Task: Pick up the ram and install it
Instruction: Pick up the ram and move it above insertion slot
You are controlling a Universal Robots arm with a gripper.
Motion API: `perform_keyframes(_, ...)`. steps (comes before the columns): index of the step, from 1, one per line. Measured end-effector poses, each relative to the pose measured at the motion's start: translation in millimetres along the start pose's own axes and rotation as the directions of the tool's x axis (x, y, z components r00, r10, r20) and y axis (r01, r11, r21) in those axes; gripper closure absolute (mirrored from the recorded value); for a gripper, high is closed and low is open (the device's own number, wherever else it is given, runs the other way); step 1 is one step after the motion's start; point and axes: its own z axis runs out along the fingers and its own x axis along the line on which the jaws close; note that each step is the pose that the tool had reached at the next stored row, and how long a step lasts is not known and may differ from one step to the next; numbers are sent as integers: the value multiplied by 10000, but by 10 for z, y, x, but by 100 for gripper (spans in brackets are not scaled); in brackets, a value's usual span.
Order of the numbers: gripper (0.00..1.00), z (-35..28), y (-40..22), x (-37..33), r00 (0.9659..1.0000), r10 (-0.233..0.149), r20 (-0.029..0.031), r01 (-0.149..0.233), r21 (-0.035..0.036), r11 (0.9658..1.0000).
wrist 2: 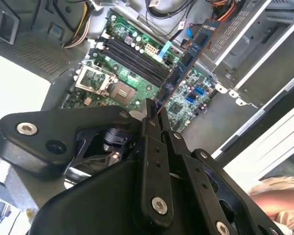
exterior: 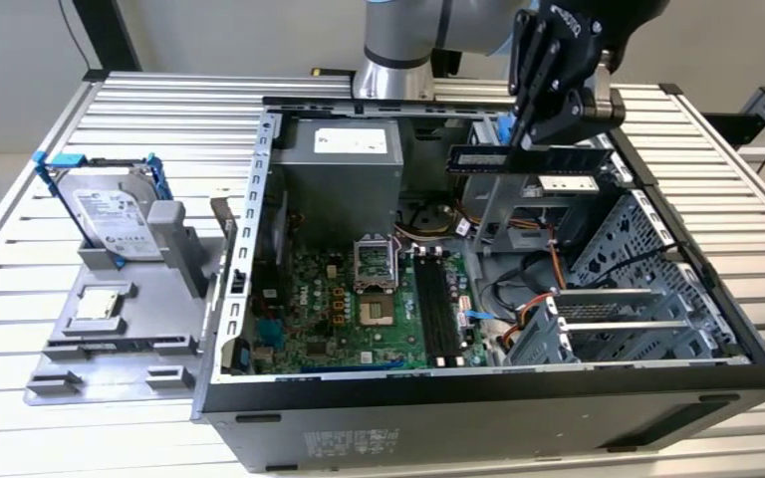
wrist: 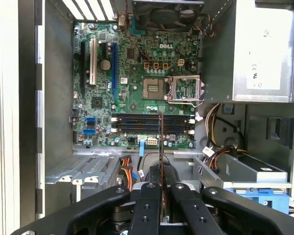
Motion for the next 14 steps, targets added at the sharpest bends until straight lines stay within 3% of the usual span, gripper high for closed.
perform_keyframes(14, 100, 4, -1, -122, 10000, 25, 1, -25, 0, 10000)
